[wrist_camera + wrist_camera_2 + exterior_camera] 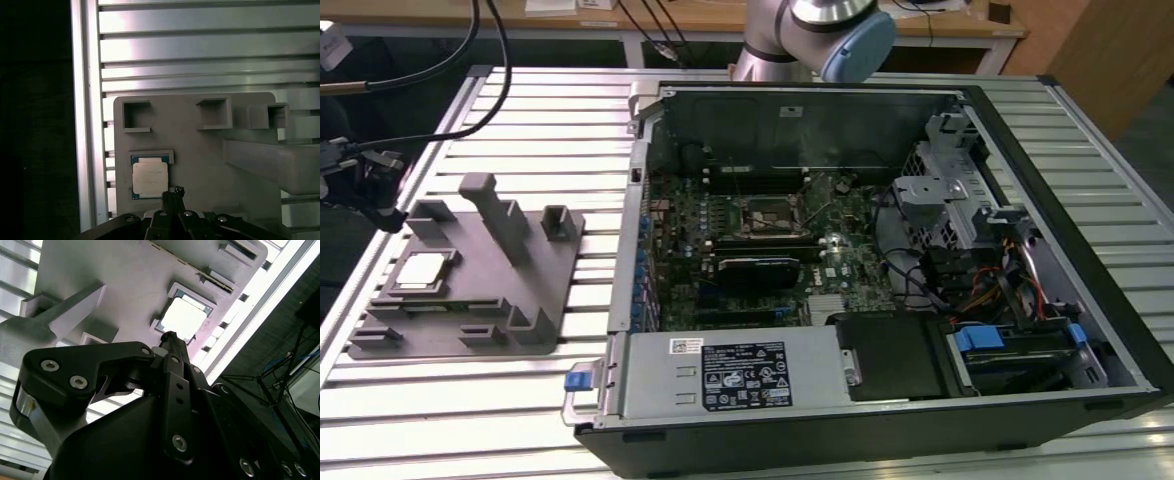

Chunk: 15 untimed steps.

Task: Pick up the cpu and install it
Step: 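Pick up the cpu and move it towards the insertion slot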

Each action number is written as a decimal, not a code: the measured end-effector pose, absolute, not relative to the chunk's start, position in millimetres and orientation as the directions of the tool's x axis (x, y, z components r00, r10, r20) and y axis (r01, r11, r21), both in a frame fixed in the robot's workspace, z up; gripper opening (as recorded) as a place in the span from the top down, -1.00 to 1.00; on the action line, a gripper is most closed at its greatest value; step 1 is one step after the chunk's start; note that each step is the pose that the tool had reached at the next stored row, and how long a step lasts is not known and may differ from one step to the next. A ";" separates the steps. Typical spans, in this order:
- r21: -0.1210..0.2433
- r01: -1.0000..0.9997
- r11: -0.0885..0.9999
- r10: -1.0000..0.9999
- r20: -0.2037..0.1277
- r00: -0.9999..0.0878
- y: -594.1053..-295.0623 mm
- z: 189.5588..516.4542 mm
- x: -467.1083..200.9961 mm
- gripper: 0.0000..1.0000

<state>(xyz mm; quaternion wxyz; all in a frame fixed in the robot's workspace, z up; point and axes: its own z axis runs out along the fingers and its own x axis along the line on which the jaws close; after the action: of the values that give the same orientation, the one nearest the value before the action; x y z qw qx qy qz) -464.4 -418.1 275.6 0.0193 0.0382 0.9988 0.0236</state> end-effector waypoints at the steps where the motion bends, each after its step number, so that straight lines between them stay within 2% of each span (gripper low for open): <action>1: 0.049 0.075 0.996 0.077 -0.037 -0.996 -418.4 274.6 -464.9 0.79; 15: 0.049 0.075 0.996 0.077 -0.037 -0.996 -422.2 256.7 -470.9 0.79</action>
<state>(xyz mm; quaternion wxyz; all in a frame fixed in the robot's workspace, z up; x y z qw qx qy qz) -470.9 -422.2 256.7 0.0194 0.0381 0.9988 0.0237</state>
